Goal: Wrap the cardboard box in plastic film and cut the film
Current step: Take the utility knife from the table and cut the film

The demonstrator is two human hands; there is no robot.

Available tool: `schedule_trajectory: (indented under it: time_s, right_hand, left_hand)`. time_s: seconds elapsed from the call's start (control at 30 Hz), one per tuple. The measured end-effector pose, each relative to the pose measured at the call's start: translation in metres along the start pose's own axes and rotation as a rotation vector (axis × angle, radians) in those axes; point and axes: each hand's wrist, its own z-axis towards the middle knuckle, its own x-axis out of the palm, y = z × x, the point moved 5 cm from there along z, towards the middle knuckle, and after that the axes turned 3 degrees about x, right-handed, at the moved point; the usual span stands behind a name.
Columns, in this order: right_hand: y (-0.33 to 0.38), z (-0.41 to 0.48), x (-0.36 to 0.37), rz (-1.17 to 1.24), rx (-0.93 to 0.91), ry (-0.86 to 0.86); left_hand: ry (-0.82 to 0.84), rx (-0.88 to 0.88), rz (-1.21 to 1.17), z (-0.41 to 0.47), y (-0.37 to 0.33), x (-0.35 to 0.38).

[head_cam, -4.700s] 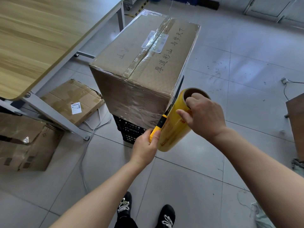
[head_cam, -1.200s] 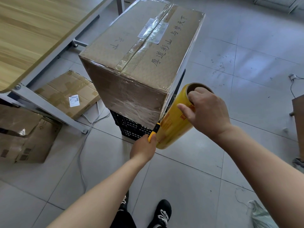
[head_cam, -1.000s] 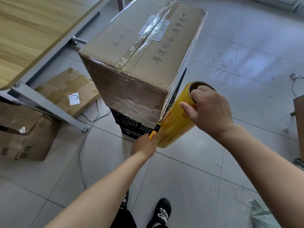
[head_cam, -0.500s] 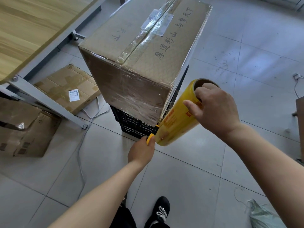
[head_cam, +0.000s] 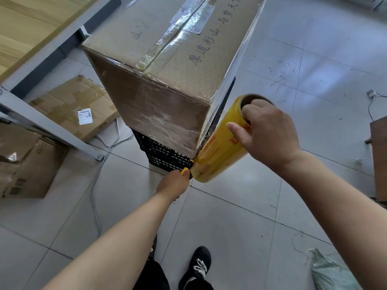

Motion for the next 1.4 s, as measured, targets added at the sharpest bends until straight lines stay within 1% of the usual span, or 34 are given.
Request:
schedule_trajectory:
  time_s: [0.13, 0.27, 0.43, 0.6, 0.83, 0.93, 1.0, 1.07, 1.17, 1.27, 1.4]
  right_hand:
    - [0.001, 0.001, 0.000, 0.010, -0.003, -0.014]
    - [0.000, 0.000, 0.001, 0.013, 0.005, -0.013]
    - [0.001, -0.003, 0.000, 0.015, -0.012, -0.031]
    - [-0.003, -0.003, 0.001, 0.003, -0.030, -0.039]
    - [-0.003, -0.004, -0.001, -0.005, -0.064, -0.032]
    - [-0.003, -0.002, 0.000, -0.002, -0.072, -0.021]
    - [-0.002, -0.001, 0.001, 0.000, -0.077, -0.016]
    - [-0.002, -0.001, 0.003, 0.003, -0.070, -0.008]
    - [-0.001, -0.002, 0.005, -0.001, -0.060, 0.002]
    - [-0.002, -0.003, 0.004, 0.001, -0.052, 0.004]
    - [-0.003, -0.003, 0.003, -0.010, -0.048, 0.005]
  left_hand:
    - [-0.100, 0.119, 0.040, -0.014, 0.011, 0.005]
    - [-0.146, 0.150, 0.071, -0.021, 0.017, 0.007]
    - [-0.133, 0.090, 0.099, -0.001, 0.015, 0.010]
    - [-0.127, 0.105, 0.143, 0.014, 0.012, 0.018]
    - [0.039, -0.040, 0.212, 0.036, 0.025, 0.028]
    - [0.040, -0.078, 0.205, 0.036, 0.039, 0.025]
    - [-0.003, -0.047, 0.209, 0.032, 0.046, 0.022]
    - [-0.071, 0.048, 0.165, 0.023, 0.045, 0.016]
    - [-0.111, 0.184, 0.086, 0.012, 0.038, 0.010]
    - [-0.133, 0.226, 0.027, 0.009, 0.033, 0.007]
    - [-0.182, 0.237, 0.011, 0.005, 0.033, 0.003]
